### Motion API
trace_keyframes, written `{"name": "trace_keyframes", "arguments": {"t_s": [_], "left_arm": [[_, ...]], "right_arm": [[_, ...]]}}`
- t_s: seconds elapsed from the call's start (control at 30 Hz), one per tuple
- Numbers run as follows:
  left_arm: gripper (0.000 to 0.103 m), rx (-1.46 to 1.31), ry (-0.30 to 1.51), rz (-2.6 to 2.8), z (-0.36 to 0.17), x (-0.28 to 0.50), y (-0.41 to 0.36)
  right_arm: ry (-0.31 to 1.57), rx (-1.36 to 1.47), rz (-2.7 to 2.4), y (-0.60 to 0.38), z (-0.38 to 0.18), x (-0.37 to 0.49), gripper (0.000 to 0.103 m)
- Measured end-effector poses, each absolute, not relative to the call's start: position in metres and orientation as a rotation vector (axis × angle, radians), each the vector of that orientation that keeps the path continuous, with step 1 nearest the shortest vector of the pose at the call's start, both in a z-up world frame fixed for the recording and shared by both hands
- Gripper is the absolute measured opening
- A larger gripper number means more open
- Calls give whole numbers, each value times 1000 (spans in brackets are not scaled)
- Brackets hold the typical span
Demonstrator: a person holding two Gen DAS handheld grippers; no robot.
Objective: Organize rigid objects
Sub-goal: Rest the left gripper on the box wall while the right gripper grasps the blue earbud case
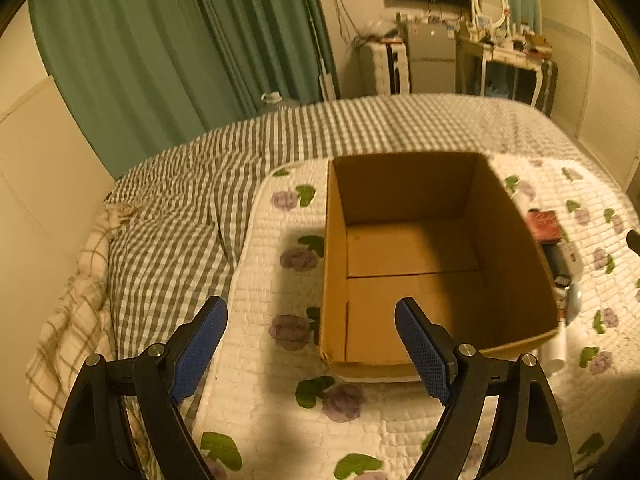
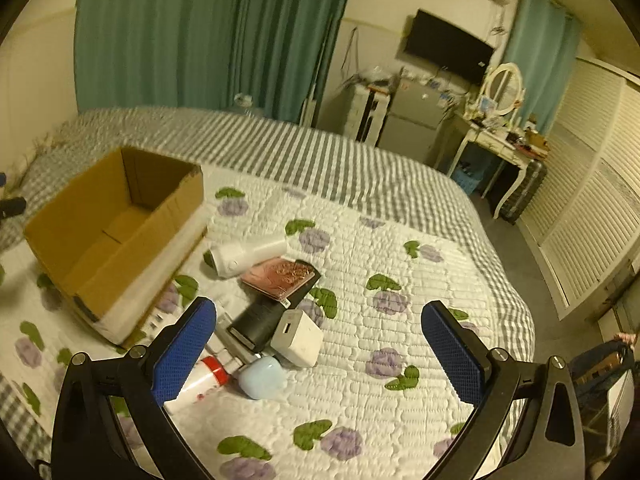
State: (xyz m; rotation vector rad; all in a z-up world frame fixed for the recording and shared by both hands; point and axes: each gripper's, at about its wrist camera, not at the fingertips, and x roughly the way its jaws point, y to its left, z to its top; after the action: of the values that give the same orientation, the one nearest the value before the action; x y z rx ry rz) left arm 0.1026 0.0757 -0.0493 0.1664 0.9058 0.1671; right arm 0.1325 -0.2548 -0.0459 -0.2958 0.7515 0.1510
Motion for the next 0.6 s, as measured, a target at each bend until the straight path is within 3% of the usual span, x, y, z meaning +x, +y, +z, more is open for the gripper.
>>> {"name": "trace_keyframes", "arguments": {"t_s": [0.27, 0.43, 0.6], "left_arm": [[84, 167, 1012, 181, -77, 124, 84], [43, 130, 1074, 165, -89, 132, 90], [19, 117, 1097, 145, -94, 132, 87]], "right_arm": [[922, -209, 201, -266, -115, 164, 103], [983, -195, 224, -268, -140, 167, 103], [1010, -192, 277, -261, -150, 162, 103]]}}
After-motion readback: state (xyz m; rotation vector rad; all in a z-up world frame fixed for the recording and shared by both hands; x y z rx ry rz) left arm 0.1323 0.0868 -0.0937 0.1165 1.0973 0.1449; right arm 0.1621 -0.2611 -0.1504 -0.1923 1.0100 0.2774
